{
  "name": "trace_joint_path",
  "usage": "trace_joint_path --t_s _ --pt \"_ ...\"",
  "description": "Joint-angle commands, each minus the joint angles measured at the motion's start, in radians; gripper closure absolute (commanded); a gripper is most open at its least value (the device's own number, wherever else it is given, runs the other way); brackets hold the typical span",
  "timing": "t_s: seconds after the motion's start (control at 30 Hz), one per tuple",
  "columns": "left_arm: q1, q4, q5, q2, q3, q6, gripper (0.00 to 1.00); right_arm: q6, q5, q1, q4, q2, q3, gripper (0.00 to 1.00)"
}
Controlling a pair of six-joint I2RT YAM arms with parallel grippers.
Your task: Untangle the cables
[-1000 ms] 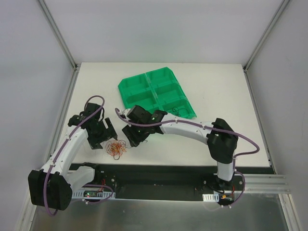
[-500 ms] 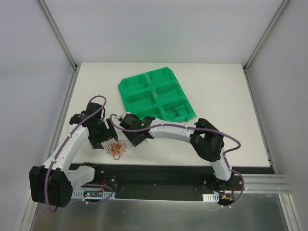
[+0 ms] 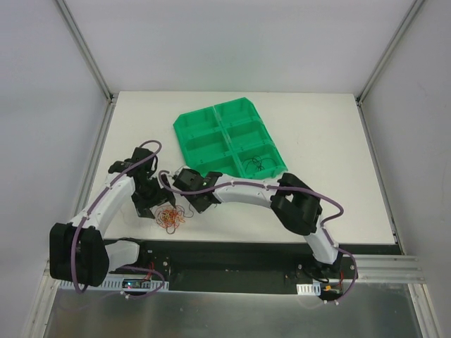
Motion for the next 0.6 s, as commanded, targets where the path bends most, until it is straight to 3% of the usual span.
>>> trace_joint_path --t_s 0.0,0.23,0.4,0.57 --pt "0.004 0.029 0.049 0.076 -0.002 0.017 0.21 -0.029 -0.039 0.005 0.010 -0.177 -0.066 1.00" --pt "0.002 0.086 0.044 0.225 -0.026 0.014 0.24 -0.078 0.085 -0.005 -0.023 -0.537 -0.110 1.00" --pt "0.002 0.132 0.038 0.293 -0.022 0.004 0.26 -0.061 0.194 -0.066 -0.077 -0.714 -0.007 1.00" --pt "0.002 0.153 0.028 0.349 -0.020 0.004 0.27 -0.100 0.314 -0.074 -0.092 -0.803 0.195 1.00"
